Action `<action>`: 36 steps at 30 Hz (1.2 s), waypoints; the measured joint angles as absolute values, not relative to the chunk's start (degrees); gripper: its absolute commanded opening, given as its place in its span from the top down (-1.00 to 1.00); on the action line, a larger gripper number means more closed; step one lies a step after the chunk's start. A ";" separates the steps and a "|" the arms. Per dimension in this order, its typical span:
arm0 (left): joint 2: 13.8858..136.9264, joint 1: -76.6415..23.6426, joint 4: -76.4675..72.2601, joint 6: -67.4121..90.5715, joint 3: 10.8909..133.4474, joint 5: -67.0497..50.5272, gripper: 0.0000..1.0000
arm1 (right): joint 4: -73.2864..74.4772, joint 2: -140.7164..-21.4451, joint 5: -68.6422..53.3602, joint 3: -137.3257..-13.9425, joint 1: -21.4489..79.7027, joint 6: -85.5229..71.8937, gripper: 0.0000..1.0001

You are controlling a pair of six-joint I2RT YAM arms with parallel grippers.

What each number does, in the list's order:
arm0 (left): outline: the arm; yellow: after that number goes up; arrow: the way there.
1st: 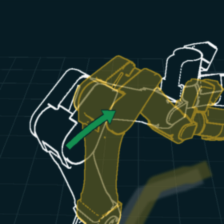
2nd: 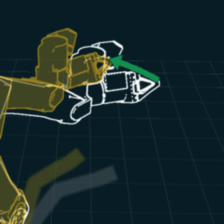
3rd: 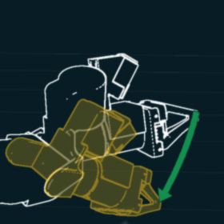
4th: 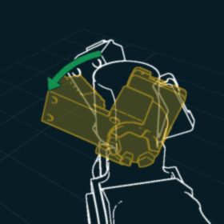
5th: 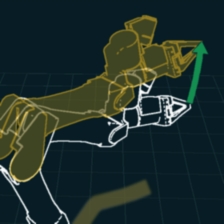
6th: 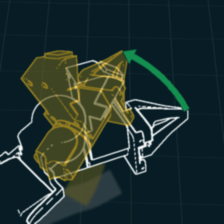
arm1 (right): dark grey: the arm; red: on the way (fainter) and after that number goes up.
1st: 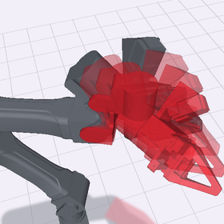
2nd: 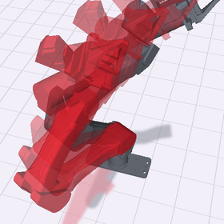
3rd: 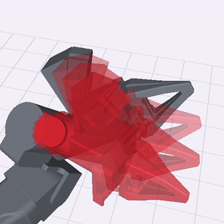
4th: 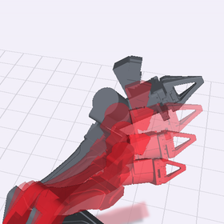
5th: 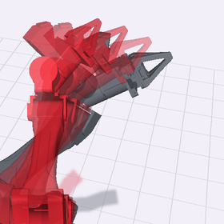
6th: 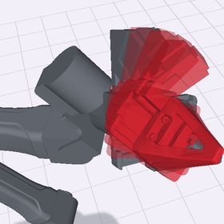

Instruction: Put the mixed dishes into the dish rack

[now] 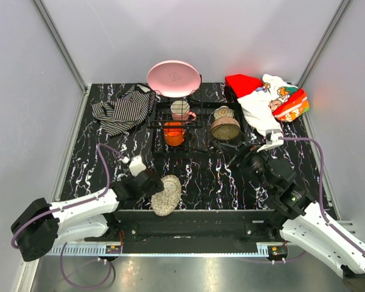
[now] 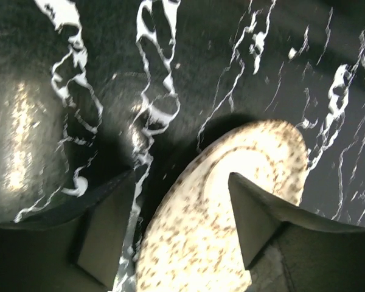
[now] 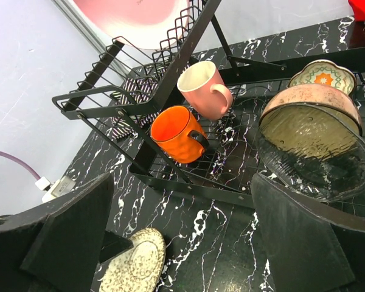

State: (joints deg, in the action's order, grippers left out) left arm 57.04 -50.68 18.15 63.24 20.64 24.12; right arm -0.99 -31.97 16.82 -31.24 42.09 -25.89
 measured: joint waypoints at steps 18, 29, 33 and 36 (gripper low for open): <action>54.11 -52.47 3.44 66.08 12.03 22.17 1.00 | -1.13 -32.71 15.77 -30.26 42.11 -28.34 -0.99; 54.15 -53.23 0.34 64.79 11.18 19.25 1.00 | 10.15 -32.56 15.55 -31.92 42.13 -33.23 -0.99; 51.42 -53.69 3.66 62.96 11.49 17.19 1.00 | 17.63 -34.28 13.39 -34.41 42.24 -34.81 -0.99; 49.58 -53.76 7.29 61.65 13.13 16.23 1.00 | 21.10 -34.63 11.07 -34.54 42.28 -36.29 -0.99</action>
State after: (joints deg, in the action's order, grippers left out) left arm 49.58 -53.76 7.29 61.65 13.13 16.23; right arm 21.10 -34.63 11.07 -34.54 42.28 -36.29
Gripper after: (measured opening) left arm 0.025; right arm 0.994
